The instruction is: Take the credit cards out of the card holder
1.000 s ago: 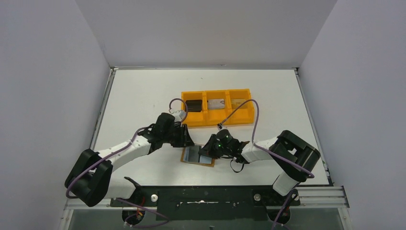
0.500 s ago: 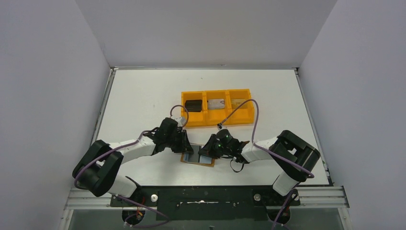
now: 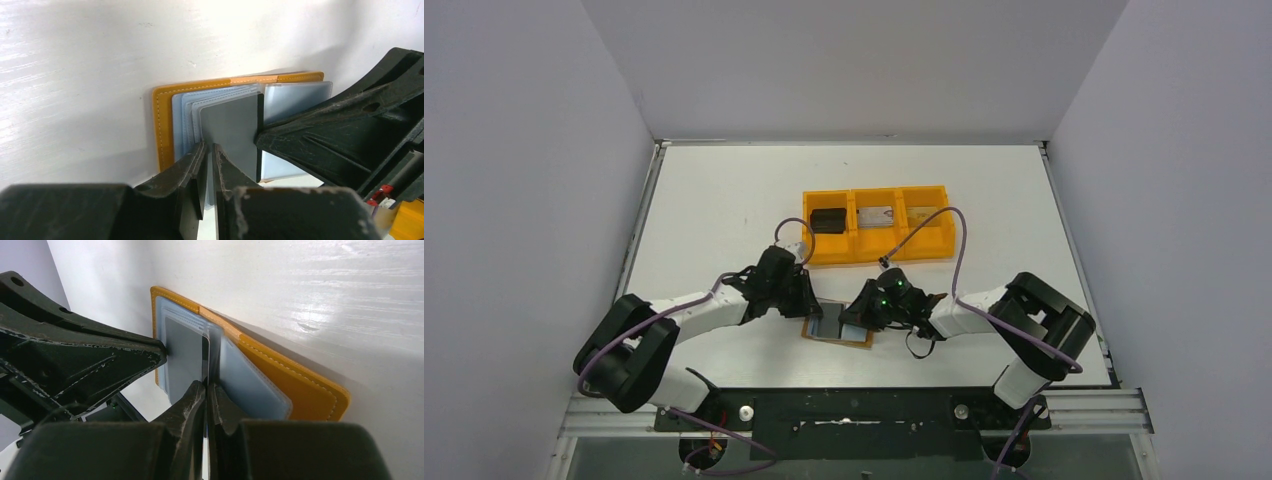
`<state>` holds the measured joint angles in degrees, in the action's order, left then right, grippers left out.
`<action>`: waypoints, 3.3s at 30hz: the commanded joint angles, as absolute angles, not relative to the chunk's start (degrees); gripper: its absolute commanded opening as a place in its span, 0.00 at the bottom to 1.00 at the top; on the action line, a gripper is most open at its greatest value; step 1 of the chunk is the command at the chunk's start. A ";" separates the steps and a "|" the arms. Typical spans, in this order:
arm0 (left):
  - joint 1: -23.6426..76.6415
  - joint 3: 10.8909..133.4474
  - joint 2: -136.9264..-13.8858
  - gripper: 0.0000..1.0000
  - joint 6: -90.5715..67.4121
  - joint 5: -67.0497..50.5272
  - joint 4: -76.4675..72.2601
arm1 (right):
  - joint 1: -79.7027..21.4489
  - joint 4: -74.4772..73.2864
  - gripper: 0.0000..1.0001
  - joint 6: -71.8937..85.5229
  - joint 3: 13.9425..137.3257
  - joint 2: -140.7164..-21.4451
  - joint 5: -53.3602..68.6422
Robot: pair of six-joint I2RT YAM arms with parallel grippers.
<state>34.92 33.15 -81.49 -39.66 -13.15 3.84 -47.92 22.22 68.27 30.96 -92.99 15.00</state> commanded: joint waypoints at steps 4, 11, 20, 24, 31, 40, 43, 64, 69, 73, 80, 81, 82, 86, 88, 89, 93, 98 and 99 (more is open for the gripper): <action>34.86 32.52 -83.08 0.09 -36.60 -8.07 10.50 | -46.72 19.85 0.00 68.77 29.90 -88.66 14.17; 34.89 32.76 -83.63 0.08 -36.31 -8.55 10.14 | -45.80 17.57 0.00 67.65 29.58 -87.57 15.03; 35.49 35.41 -76.56 0.17 -37.48 -9.56 9.43 | -46.03 16.64 0.00 66.43 32.29 -92.73 14.69; 36.67 37.42 -75.07 0.28 -34.96 -6.27 12.16 | -46.14 15.37 0.00 65.82 32.88 -93.53 13.97; 40.59 43.16 -81.19 0.42 -32.80 1.25 18.41 | -46.58 13.06 0.00 64.81 34.13 -93.15 12.96; 44.51 45.88 -88.52 0.42 -33.45 7.90 21.76 | -46.63 11.46 0.00 64.19 34.30 -91.58 11.96; 45.37 45.91 -89.73 0.37 -33.57 9.14 22.47 | -46.58 11.93 0.00 64.32 34.04 -91.03 12.30; 47.34 42.65 -90.41 0.26 -34.24 12.45 22.87 | -44.23 11.28 0.02 65.26 31.52 -86.40 15.23; 47.36 41.71 -89.96 0.26 -35.02 12.44 22.21 | -43.19 9.83 0.01 64.54 30.83 -85.74 16.80; 47.32 41.69 -89.18 0.25 -35.24 12.82 22.44 | -42.98 2.77 0.02 63.07 31.45 -84.17 12.88; 47.37 42.76 -87.26 0.26 -35.24 13.07 23.03 | -43.49 -1.16 0.01 59.23 31.48 -82.75 10.68; 47.32 43.37 -86.76 0.28 -35.24 13.20 23.35 | -43.86 -3.86 0.01 58.60 32.76 -82.95 8.70; 47.37 44.36 -86.27 0.31 -35.24 13.39 24.01 | -44.40 -7.89 0.01 58.16 34.08 -83.11 6.44; 47.53 47.71 -82.69 0.40 -34.65 11.63 23.59 | -44.48 -5.43 0.01 57.63 33.93 -83.47 7.04; 47.96 48.60 -81.20 0.43 -33.85 9.80 21.66 | -44.45 -2.99 0.01 58.38 33.14 -84.20 8.30; 48.09 49.20 -80.95 0.44 -33.49 8.78 21.29 | -44.54 -2.38 0.01 58.66 32.92 -84.57 8.50; 48.78 50.85 -82.51 0.46 -31.05 4.83 20.15 | -44.59 -1.40 0.00 59.49 32.50 -84.92 8.18; 50.81 51.43 -86.83 0.46 -29.05 1.89 18.39 | -44.56 -1.10 0.00 59.24 32.40 -84.17 8.45; 51.33 51.73 -87.98 0.46 -28.89 2.28 18.60 | -44.56 -0.95 0.00 59.30 32.23 -83.98 8.76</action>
